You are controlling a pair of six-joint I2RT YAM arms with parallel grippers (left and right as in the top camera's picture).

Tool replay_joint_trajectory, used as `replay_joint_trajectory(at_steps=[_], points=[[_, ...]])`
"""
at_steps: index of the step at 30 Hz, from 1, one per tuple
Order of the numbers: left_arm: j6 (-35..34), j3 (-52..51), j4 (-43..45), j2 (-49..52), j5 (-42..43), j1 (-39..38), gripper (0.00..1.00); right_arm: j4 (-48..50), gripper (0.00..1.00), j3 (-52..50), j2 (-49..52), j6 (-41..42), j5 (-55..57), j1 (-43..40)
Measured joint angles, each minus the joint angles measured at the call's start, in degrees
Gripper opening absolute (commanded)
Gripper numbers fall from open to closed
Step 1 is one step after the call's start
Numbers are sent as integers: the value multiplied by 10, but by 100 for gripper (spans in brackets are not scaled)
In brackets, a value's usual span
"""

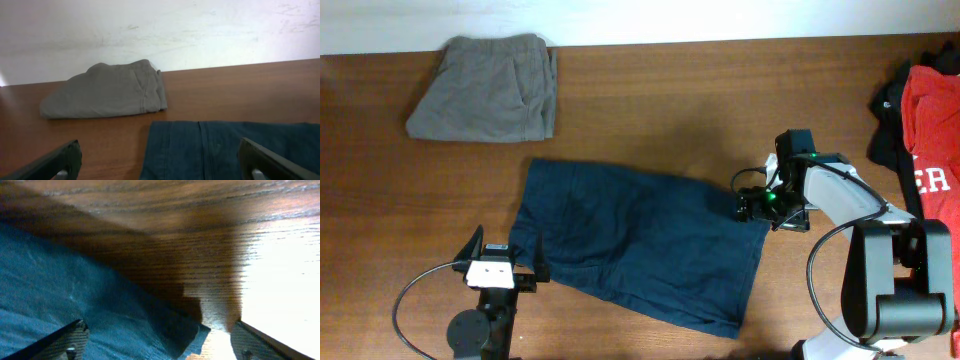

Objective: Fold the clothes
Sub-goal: 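Grasp the pants' right edge and drag it right to flatten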

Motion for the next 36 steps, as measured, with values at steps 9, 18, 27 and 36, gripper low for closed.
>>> replay_joint_trajectory(at_steps=[9,18,27,36], points=[[0,0,0,0,0,0,99,6,54,-1,0,7,0,0],[0,0,0,0,0,0,99,14,12,-1,0,17,0,0],[0,0,0,0,0,0,99,103,4,-2,0,26,-2,0],[0,0,0,0,0,0,99,229,4,-2,0,49,32,0]])
